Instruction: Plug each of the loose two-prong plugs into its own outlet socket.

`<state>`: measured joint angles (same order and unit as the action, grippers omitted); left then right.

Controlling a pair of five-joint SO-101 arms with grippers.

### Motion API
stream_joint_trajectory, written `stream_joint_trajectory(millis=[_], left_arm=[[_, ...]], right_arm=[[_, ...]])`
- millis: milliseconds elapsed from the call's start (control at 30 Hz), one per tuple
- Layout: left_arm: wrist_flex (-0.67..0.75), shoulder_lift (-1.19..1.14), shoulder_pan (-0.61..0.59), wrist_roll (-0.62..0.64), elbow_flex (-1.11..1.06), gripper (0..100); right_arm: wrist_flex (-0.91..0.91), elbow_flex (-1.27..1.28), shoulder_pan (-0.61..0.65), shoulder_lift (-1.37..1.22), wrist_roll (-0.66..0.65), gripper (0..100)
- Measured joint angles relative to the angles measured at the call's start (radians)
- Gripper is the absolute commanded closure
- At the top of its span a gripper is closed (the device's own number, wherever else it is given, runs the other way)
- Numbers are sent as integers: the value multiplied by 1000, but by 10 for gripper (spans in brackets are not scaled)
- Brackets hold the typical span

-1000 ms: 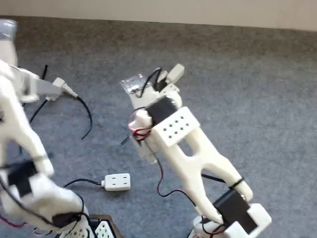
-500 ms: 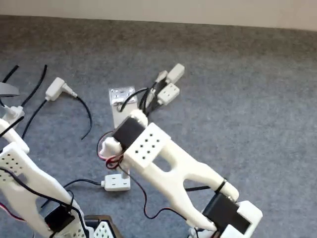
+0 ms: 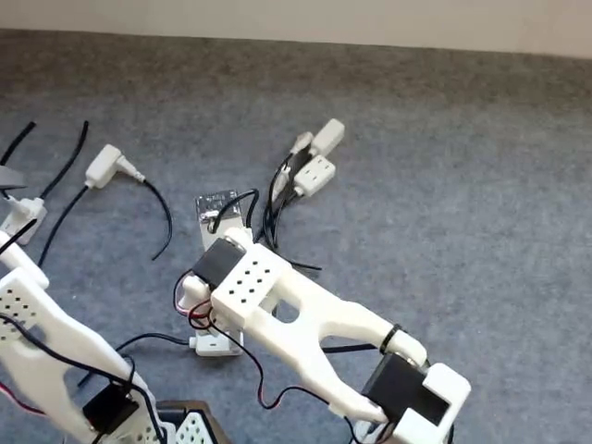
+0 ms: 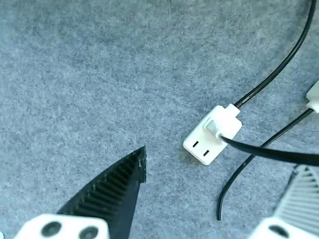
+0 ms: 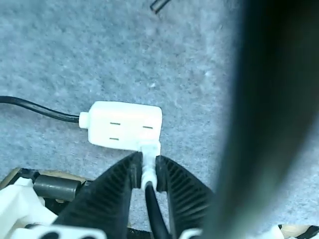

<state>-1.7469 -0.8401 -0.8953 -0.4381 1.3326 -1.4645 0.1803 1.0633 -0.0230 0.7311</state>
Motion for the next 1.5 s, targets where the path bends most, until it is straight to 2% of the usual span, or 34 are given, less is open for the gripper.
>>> stream_joint_trajectory(millis=[433, 767, 1200, 1333, 1500], left_arm=[[0, 0, 0, 0, 0, 575], [0, 0, 0, 0, 0, 575], [0, 0, 0, -17, 0, 575], [-5, 0, 6, -37, 0, 575], [-12, 11, 51, -37, -5, 575]], right_arm=[[63, 5, 0, 2, -17, 989], [66, 9, -115, 2, -28, 989], [146, 91, -120, 12, -29, 993], [144, 17, -152, 38, -109, 993], [167, -155, -293, 147, -252, 993]])
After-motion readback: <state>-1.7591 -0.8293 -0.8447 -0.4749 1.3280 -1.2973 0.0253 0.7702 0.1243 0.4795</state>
